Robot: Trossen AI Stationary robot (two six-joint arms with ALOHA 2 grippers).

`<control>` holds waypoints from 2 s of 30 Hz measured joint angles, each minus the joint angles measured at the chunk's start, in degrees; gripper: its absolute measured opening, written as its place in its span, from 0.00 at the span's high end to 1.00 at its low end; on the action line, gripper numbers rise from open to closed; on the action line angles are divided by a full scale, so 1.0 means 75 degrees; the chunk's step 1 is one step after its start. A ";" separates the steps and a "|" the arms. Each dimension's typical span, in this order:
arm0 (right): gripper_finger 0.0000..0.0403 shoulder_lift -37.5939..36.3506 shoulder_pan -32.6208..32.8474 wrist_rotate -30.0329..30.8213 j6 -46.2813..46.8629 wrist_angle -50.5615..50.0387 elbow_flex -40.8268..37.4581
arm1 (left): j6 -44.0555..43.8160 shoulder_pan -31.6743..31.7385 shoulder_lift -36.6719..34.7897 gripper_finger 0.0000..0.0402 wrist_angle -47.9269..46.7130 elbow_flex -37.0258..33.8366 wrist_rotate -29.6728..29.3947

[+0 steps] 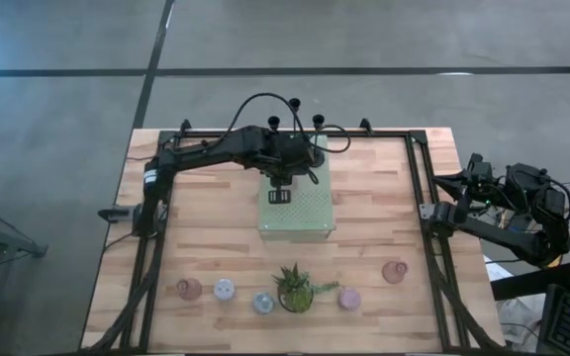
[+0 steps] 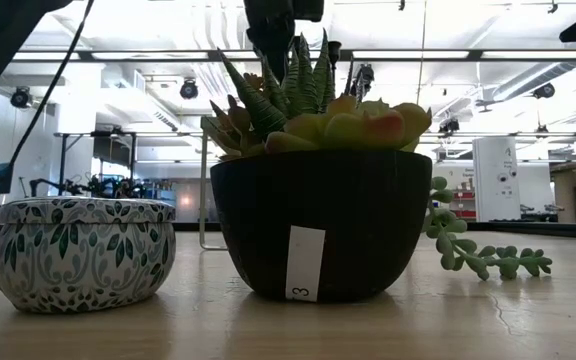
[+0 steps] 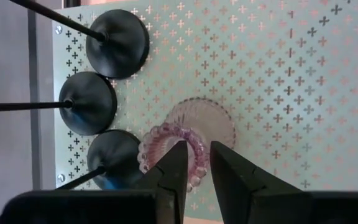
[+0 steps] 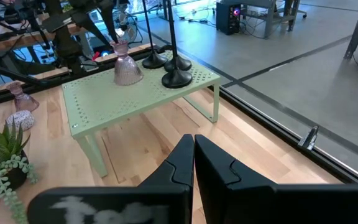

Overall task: Pick & Place candle stick holders
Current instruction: Put the top pink candle holder on the shelf

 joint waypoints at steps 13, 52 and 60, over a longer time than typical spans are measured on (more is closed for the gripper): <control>0.98 -0.0001 0.0002 0.0000 0.0003 0.0001 0.0002 | -0.0004 0.0000 -0.0029 0.81 0.0067 0.0732 -0.0194; 0.98 -0.0001 0.0003 0.0003 0.0001 0.0000 0.0000 | -0.2370 -0.0875 -0.5886 0.59 1.3225 -1.1841 -0.0845; 0.98 -0.0001 0.0000 0.0003 0.0003 0.0000 0.0000 | -0.2374 -0.0490 -0.5009 0.48 1.3516 -1.1329 -0.1005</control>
